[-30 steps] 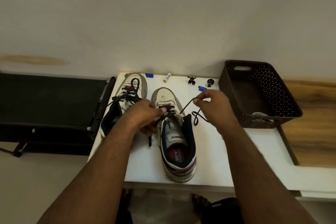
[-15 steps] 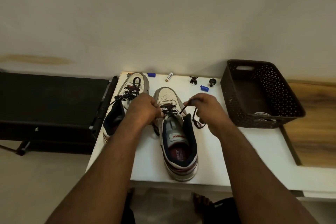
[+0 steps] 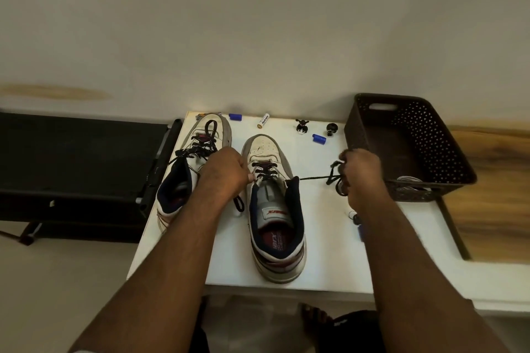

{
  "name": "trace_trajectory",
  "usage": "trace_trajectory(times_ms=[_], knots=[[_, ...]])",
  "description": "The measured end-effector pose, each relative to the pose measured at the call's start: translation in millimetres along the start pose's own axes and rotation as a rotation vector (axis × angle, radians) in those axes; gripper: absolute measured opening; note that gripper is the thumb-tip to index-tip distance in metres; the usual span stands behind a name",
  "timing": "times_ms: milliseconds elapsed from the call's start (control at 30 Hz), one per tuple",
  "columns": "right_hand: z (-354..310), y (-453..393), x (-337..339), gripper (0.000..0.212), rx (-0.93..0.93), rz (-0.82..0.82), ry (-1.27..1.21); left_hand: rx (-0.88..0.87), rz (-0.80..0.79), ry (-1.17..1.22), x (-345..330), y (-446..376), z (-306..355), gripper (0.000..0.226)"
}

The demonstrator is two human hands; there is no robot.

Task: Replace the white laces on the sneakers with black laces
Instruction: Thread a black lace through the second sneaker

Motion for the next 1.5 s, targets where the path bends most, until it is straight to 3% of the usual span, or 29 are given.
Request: trace_trajectory(times_ms=[67,167,233,300,433,533,667,867,1000,1233,1433,1500], knots=[[0.3,2.7,-4.2,0.016,0.170,-0.142,0.407,-0.033,0.020,-0.009,-1.4,1.0,0.8,0.008],[-4.6,6.0,-4.7,0.045,0.228,-0.409,0.953,-0.065,0.041,0.006,1.2,1.6,-0.4,0.007],[-15.1,10.7,-3.8,0.045,0.313,-0.457,1.113,-0.087,0.109,0.004,5.7,4.2,-0.2,0.011],[-20.5,12.6,-3.4,0.037,0.382,-0.448,1.070,-0.100,0.154,0.046,9.6,9.3,3.7,0.020],[-23.2,24.3,-11.7,0.003,0.313,-0.453,0.595,-0.078,0.052,-0.069,8.0,21.8,13.9,0.033],[-17.5,23.0,-24.5,0.006,0.459,-0.448,0.532,-0.073,-0.010,-0.212,0.4,26.0,17.7,0.030],[-5.0,26.2,-44.1,0.007,0.538,-0.538,0.572,-0.029,-0.007,-0.190,-7.6,25.6,16.7,0.021],[-3.5,32.6,-56.3,0.020,0.620,-0.612,0.693,0.197,-0.173,0.263,1.2,6.8,-0.7,0.023],[-6.1,36.5,-58.6,0.023,0.692,-0.631,0.779,0.281,-0.224,0.518,1.8,7.7,-4.0,0.010],[-0.1,44.4,-69.4,0.023,0.807,-0.650,0.942,0.320,-0.297,0.606,0.0,5.7,-3.9,0.016],[1.7,44.8,-70.4,0.022,0.801,-0.612,0.941,0.319,-0.352,0.661,3.5,8.8,-1.9,0.008],[2.9,43.8,-69.9,0.021,0.777,-0.635,0.905,0.320,-0.414,0.689,5.2,10.0,-2.5,0.016]])
Point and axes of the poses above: each hand's wrist, its own y-axis away from the middle knuckle, its own x-axis out of the back of the hand, z = x × y, the point moved 1 cm from there along -y, towards the middle knuckle, and after that the axes turned 10 degrees about x, right-handed, at the moved point
